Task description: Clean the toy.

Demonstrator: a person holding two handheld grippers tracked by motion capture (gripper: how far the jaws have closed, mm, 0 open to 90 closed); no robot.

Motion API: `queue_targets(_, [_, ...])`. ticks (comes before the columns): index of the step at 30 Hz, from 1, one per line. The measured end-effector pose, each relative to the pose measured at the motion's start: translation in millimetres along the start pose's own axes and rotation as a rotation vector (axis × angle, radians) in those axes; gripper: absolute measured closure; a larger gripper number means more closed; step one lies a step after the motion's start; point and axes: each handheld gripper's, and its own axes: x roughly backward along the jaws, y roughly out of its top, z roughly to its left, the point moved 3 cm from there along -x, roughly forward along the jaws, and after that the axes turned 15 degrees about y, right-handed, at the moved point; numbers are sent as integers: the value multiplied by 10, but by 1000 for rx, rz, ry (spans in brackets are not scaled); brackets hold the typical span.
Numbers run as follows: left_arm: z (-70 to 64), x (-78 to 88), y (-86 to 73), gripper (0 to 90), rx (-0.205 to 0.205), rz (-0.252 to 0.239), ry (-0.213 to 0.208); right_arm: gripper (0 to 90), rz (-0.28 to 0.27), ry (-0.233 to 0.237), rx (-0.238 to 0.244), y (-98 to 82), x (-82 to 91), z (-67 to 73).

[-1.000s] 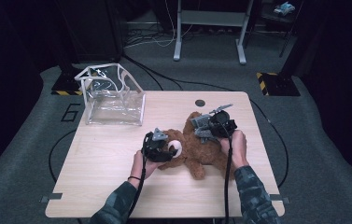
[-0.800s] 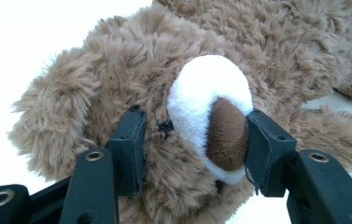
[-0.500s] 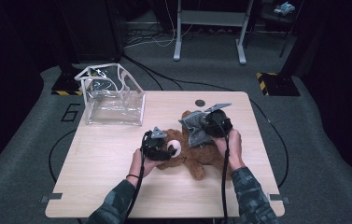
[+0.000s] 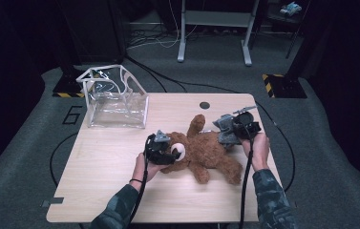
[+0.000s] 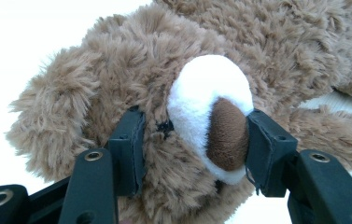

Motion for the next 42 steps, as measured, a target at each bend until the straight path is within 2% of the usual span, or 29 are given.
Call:
queue_targets(2, [4,1,-1,456,-3,2,-1,813,-25,-12,-29,-11,70,-79])
queue_targets(4, [1,0,-1,456,0,0,-1,812,-62,-12,-29,4,159,-97])
queue_targets(7, [1,0,-1,456,0,0,-2,811,-132,33,-29,65,310,-16])
queue_targets(10, [7,0,-1,456,-4,2,-3,811,-168,103,1,150,402,166])
queue_targets(12, [7,2,-1,456,-5,3,-3,810,-174,150,26,195,402,301])
queue_targets(15, [1,1,0,456,0,1,0,811,-143,217,81,230,279,537])
queue_targets(18, [2,2,0,456,-3,2,-1,811,-81,242,114,194,57,664])
queue_targets(19, [1,2,0,456,-1,2,-1,811,-61,238,116,172,-24,662])
queue_targets(21, [2,2,1,456,-2,1,-1,812,-43,219,104,142,-88,624])
queue_targets(23, [1,2,1,456,-5,3,-2,812,-54,224,72,124,-106,519])
queue_targets(26, [-1,-1,1,456,-1,0,-3,813,-44,176,41,85,-90,355])
queue_targets(27, [-2,-2,1,456,1,0,-3,813,-39,144,39,67,-91,280])
queue_targets(30, [-2,-4,6,456,-1,1,-3,813,-23,102,9,24,-123,124])
queue_targets(34, [2,-1,4,457,-2,4,-4,812,-3,26,-32,-20,-123,-48])
queue_targets(36, [2,-2,4,457,1,3,-2,812,-27,14,-60,-38,-42,-128])
queue_targets(39, [5,-2,4,457,-1,5,-5,812,-95,20,-76,-48,135,-180])
queue_targets(42, [11,-4,7,457,-6,6,-5,811,-144,64,-87,-34,314,-160])
